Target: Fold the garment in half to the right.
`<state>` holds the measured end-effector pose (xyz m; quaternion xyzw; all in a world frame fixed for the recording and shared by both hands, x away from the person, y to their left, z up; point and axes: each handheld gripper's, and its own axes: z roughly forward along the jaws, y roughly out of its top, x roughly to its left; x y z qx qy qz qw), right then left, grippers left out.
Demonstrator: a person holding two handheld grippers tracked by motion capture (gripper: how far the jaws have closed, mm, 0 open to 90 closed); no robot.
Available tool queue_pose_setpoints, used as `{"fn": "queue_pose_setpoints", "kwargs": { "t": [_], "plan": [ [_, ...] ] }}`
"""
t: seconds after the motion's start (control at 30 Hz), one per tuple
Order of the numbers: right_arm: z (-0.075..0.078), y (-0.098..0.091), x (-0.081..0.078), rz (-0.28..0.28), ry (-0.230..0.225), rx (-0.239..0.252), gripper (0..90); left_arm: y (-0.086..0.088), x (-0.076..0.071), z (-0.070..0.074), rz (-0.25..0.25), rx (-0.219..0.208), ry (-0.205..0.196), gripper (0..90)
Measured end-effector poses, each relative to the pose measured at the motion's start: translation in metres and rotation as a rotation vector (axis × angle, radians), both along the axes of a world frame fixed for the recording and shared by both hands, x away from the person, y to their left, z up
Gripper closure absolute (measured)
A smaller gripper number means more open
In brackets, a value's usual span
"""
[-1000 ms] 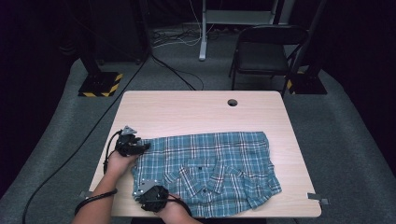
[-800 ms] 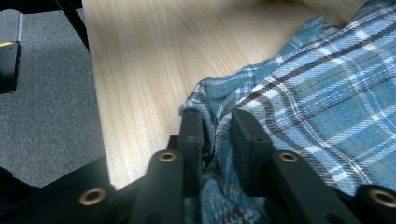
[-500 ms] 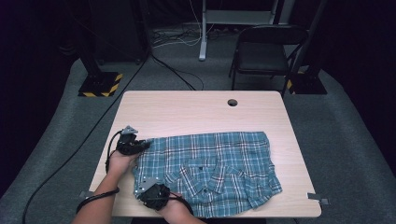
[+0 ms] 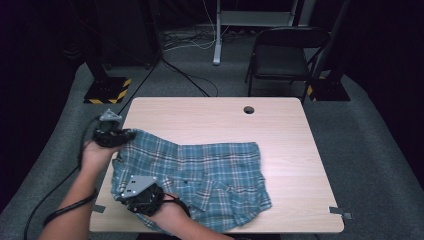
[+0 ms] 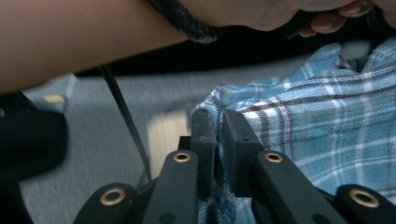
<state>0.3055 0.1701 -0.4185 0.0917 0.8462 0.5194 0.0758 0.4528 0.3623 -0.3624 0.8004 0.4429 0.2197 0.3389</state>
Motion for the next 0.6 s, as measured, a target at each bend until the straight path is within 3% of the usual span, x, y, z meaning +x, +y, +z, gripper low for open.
{"fn": "queue_pose_setpoints", "kwargs": {
  "t": [0.07,0.17,0.23,0.37,0.6],
  "plan": [
    [0.017,-0.001,-0.003,0.023,-0.006,0.049,83.3,0.005,-0.008,0.028,0.011,0.001,-0.015,73.4],
    [0.033,-0.009,-0.005,0.056,0.007,0.095,83.7,-0.002,-0.012,0.045,0.01,-0.019,0.003,73.3],
    [0.038,-0.02,-0.008,0.074,-0.007,0.091,83.8,-0.014,-0.011,0.048,0.002,-0.022,0.002,73.3],
    [0.043,-0.057,-0.006,0.049,-0.003,0.087,83.9,-0.046,-0.003,0.045,-0.021,-0.066,-0.003,73.3],
    [0.051,-0.127,-0.002,-0.051,-0.035,0.096,84.2,-0.111,0.023,0.029,-0.063,-0.109,0.024,73.1]
  ]
}}
